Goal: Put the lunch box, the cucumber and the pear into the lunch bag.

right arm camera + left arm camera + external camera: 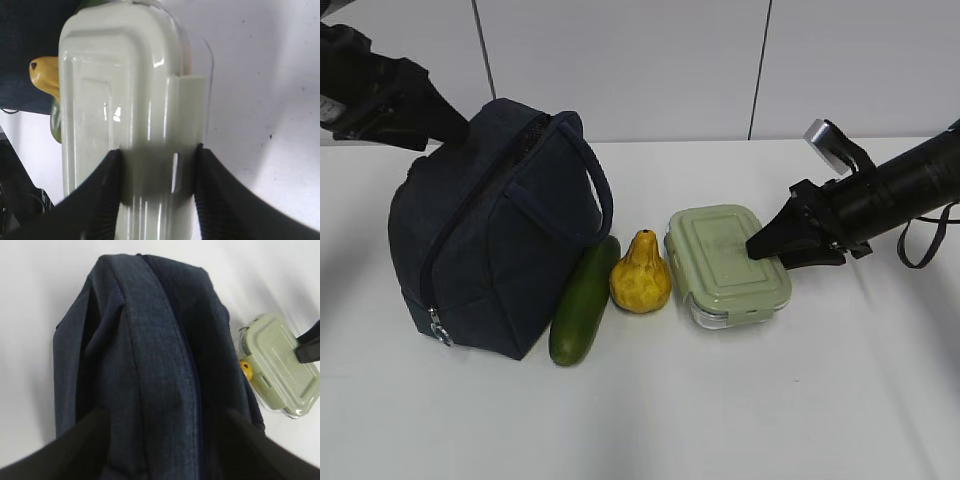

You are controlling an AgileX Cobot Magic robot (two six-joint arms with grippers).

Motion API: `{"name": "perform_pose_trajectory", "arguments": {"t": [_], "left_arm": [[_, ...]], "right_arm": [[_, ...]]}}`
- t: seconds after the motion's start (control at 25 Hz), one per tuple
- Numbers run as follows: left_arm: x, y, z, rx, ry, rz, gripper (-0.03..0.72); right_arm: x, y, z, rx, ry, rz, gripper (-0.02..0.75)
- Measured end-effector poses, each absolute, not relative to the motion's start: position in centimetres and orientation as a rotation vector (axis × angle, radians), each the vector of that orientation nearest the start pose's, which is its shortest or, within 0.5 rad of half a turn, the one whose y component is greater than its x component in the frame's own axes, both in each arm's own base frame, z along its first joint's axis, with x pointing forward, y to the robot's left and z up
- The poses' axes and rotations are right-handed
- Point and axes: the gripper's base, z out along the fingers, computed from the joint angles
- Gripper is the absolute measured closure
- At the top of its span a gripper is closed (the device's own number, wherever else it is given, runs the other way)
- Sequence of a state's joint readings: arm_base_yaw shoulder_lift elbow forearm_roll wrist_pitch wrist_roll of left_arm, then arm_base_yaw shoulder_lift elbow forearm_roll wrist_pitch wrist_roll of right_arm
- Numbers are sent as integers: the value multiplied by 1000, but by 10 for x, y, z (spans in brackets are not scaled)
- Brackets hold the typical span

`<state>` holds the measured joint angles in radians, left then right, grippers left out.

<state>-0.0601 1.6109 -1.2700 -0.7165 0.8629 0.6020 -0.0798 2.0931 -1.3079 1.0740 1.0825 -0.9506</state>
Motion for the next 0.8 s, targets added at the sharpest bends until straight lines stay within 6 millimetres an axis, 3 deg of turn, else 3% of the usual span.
{"name": "perform_pose_trajectory", "arguments": {"t": [0.24, 0.4, 0.64, 0.8], "left_arm": [[333, -66, 292, 418, 2518, -670, 287], [332, -65, 283, 442, 2596, -658, 342], [332, -63, 279, 449, 2621, -632, 628], [332, -63, 279, 453, 2624, -632, 662]], "right_arm": [[393, 40, 147, -292, 2602, 1202, 417], [394, 40, 151, -309, 2595, 1215, 417], [399, 41, 160, -329, 2574, 1244, 417], [409, 42, 175, -308, 2519, 1254, 417]]}}
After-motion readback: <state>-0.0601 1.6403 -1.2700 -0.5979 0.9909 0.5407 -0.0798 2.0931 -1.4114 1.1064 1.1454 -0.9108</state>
